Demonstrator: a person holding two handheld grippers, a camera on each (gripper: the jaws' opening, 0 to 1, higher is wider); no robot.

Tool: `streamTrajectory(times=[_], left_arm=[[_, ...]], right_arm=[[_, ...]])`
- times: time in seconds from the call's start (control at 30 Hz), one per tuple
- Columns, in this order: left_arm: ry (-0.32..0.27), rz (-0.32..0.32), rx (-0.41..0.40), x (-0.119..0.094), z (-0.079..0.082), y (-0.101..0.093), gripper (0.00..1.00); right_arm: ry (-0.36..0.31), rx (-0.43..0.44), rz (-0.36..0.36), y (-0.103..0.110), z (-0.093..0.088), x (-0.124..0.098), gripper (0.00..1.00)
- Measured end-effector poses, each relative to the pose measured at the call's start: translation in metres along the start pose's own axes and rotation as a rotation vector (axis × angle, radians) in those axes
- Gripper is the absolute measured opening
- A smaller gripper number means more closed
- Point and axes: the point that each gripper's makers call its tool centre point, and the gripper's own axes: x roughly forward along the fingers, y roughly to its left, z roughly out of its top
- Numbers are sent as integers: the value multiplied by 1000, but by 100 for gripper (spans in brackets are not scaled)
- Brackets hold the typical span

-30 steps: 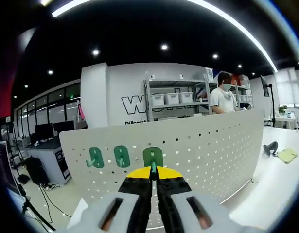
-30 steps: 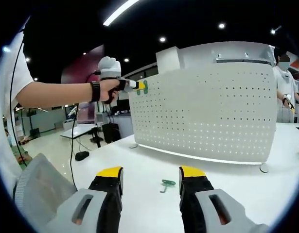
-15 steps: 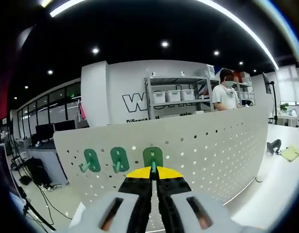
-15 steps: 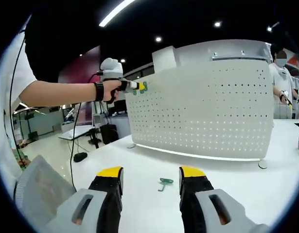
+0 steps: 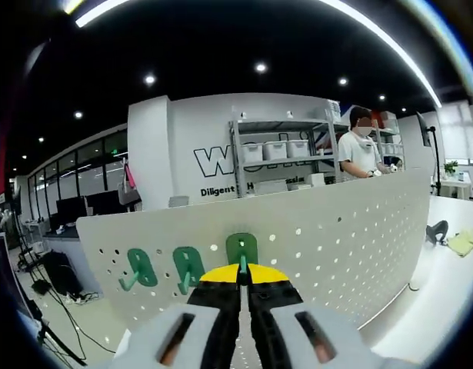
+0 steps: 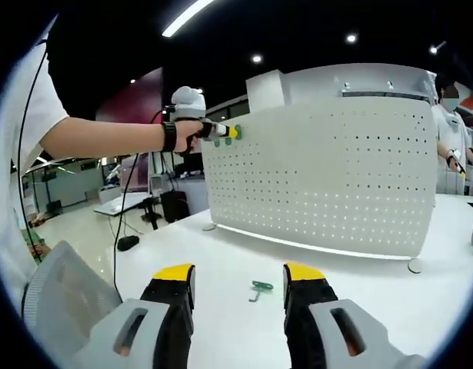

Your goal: Insert the hook assembly into the mounting plate slot until the hook locks in place.

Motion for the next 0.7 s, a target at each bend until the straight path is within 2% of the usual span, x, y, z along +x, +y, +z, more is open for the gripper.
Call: streamTrajectory(times=[0.07,0.13,0.33,0.7], left_arm=[[16,-6,6,1,-4,-1,2],[16,-15,-21,0,-6,-1,2],[13,-18,-28,3,-2,-1,2],[40,15,-101,3,-6,-3,2]], right_arm=[[-4,2,-1,0,1,0,47],[-4,4,-2,0,0,0,47],[6,4,-4,0,-3,1,47],[5,12,-12,-1,-4,-1,47]])
